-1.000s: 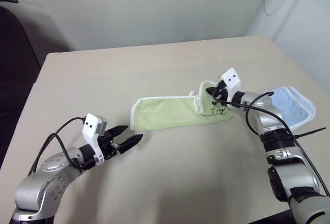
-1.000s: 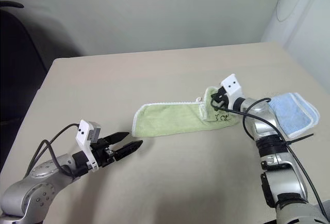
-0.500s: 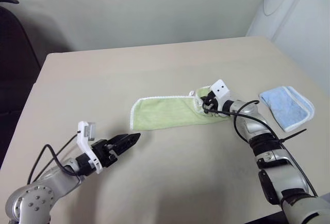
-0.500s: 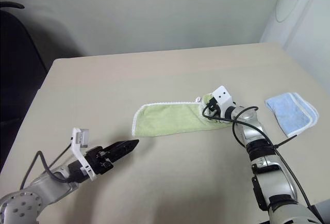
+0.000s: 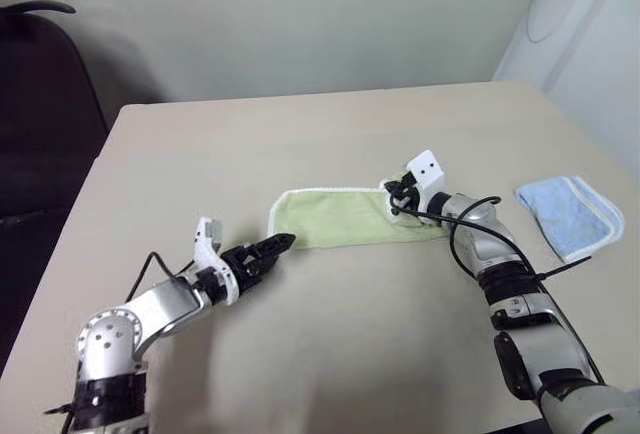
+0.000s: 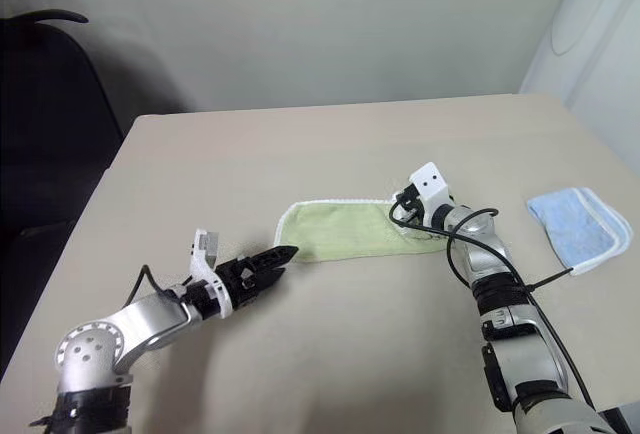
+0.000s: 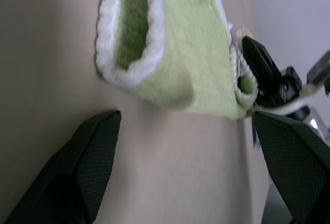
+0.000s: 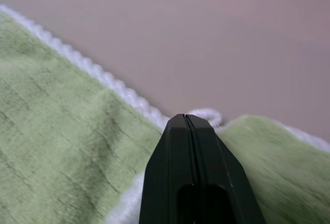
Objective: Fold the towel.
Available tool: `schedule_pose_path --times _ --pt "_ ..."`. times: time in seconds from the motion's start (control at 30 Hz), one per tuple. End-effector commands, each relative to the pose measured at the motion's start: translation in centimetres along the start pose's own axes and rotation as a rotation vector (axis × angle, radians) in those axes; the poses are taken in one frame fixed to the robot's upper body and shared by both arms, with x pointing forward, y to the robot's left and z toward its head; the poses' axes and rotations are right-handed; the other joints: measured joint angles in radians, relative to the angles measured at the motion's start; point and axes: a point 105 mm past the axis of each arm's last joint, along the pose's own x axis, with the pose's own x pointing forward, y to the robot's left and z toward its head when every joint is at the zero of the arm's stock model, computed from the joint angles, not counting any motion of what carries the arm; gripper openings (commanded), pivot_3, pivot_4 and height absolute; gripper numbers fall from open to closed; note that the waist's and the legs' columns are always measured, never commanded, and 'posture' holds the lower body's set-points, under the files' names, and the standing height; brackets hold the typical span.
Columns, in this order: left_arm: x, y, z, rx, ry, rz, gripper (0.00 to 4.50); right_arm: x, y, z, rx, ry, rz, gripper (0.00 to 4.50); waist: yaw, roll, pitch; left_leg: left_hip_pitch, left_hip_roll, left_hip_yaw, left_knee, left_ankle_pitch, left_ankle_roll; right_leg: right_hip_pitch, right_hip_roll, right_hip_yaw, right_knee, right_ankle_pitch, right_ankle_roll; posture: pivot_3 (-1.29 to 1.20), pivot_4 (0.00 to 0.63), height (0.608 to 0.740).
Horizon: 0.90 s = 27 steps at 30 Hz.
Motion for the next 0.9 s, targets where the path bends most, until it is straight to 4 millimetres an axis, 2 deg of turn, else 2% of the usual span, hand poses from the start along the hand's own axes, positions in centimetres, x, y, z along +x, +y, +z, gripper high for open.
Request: schedule_pose_path --times 0.03,0.2,0.27,0.3,0.47,0.63,0.73,0.83,0.9 --pt "1.6 3.2 0.4 -0.111 -0.026 0.151 4.44 -0.5 -0.5 2.5 -0.010 -0.090 -0.021 0.01 0.006 0.003 -0.001 0.001 0.000 0.000 0.000 0.000 0.000 0.001 0.000 0.000 0.000 0.000 0.000 0.00 0.150 0.735" --pt "2.8 3.1 0.8 -0.134 -0.032 0.152 4.44 -1.0 -0.5 3.0 -0.010 -0.108 -0.026 0.01 0.012 0.005 -0.002 0.005 -0.007 -0.002 0.000 0.000 0.000 0.006 0.000 0.000 0.000 -0.002 0.001 0.00 0.150 0.735" --pt "3.2 2.9 1.2 -0.130 -0.045 0.150 4.07 -1.5 -0.6 3.6 -0.012 -0.133 -0.034 0.00 0.014 0.005 -0.002 0.005 -0.011 -0.004 0.000 0.000 0.000 0.006 0.000 0.000 0.000 -0.004 0.001 0.00 0.150 0.735" --pt "3.3 2.9 1.4 -0.130 -0.055 0.147 3.82 -1.7 -0.6 3.8 -0.013 -0.143 -0.038 0.00 0.015 0.005 -0.002 0.005 -0.013 -0.005 0.000 0.000 0.000 0.007 0.000 0.001 0.000 -0.004 0.001 0.00 0.150 0.735" --pt "3.3 2.1 2.4 -0.109 -0.098 0.115 1.90 -3.1 -1.4 5.1 -0.007 -0.191 -0.070 0.00 0.011 0.005 -0.001 0.003 -0.016 -0.004 -0.001 0.000 -0.001 0.008 0.000 0.002 0.000 -0.004 0.001 0.00 0.150 0.735" --pt "2.6 0.5 3.7 -0.054 -0.160 0.044 0.03 -5.5 -2.9 5.5 0.000 -0.210 -0.131 0.00 0.006 0.004 -0.001 -0.002 -0.015 -0.004 -0.002 -0.001 -0.002 0.003 0.000 0.003 0.000 -0.006 0.004 0.00 0.150 0.735" --pt "1.3 -1.4 5.3 0.046 -0.229 -0.031 0.03 -7.0 -4.1 4.7 0.024 -0.192 -0.189 0.00 0.000 -0.001 0.003 -0.003 -0.013 -0.005 -0.002 -0.001 -0.002 0.001 0.001 0.003 0.000 -0.006 0.004 0.00 0.150 0.735" --pt "-0.8 -4.6 7.5 0.210 -0.292 -0.128 0.03 -8.4 -5.5 3.1 0.037 -0.149 -0.255 0.00 -0.007 -0.010 0.008 -0.007 -0.011 -0.005 -0.002 -0.001 -0.004 -0.003 0.003 0.003 0.001 -0.005 0.004 0.00 0.150 0.735" --pt "-1.3 -6.5 8.1 0.302 -0.298 -0.177 0.03 -8.9 -6.0 2.7 0.045 -0.137 -0.281 0.00 -0.011 -0.010 0.009 -0.008 -0.011 -0.005 -0.002 0.001 -0.007 -0.005 0.003 0.003 0.000 -0.005 0.004 0.00 0.150 0.735"
